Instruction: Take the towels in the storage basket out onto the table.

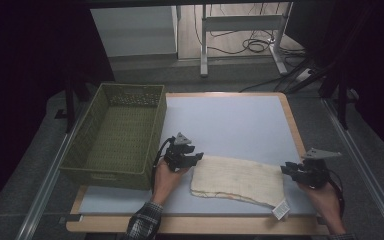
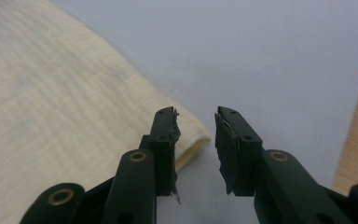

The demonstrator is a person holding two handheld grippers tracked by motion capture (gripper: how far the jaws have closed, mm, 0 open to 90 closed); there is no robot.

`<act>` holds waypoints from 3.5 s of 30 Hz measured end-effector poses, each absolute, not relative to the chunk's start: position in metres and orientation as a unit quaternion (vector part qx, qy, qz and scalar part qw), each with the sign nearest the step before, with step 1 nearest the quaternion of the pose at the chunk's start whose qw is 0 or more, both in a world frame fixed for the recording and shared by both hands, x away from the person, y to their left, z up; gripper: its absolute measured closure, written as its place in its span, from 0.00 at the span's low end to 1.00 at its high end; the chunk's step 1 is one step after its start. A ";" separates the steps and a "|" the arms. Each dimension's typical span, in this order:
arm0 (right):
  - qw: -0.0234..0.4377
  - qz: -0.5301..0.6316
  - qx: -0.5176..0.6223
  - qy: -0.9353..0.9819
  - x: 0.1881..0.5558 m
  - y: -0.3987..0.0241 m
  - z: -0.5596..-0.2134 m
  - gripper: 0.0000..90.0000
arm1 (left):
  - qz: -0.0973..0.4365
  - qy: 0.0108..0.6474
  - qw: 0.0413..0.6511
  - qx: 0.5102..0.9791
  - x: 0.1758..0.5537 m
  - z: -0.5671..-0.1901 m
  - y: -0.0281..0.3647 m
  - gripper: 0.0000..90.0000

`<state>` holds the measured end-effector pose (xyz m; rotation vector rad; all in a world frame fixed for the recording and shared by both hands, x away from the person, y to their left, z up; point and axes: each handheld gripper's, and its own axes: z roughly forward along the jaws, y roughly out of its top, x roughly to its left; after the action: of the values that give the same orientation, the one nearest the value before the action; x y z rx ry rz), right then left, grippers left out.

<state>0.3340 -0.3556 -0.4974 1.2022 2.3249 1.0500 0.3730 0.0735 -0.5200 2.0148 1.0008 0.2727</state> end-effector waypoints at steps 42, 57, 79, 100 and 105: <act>0.147 0.356 0.406 0.829 0.393 -0.335 -0.495 0.71 | 0.137 0.400 0.382 0.822 0.362 -0.543 0.077 0.45; 0.130 0.355 0.365 0.851 0.352 -0.314 -0.488 0.56 | 0.140 0.393 0.384 0.824 0.361 -0.544 0.076 0.41; 0.051 0.379 0.250 0.889 0.317 -0.205 -0.505 0.67 | 0.139 0.395 0.385 0.823 0.361 -0.545 0.077 0.41; 0.010 0.369 0.164 0.915 0.292 -0.115 -0.526 0.66 | 0.139 0.394 0.386 0.823 0.361 -0.545 0.077 0.41; 0.065 0.356 0.138 0.922 0.284 -0.112 -0.528 0.78 | 0.141 0.396 0.384 0.822 0.361 -0.544 0.077 0.42</act>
<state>0.2838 -0.1124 -0.5283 0.4150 2.7816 1.0746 0.3610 0.0770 -0.5445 2.0952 1.0092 0.3606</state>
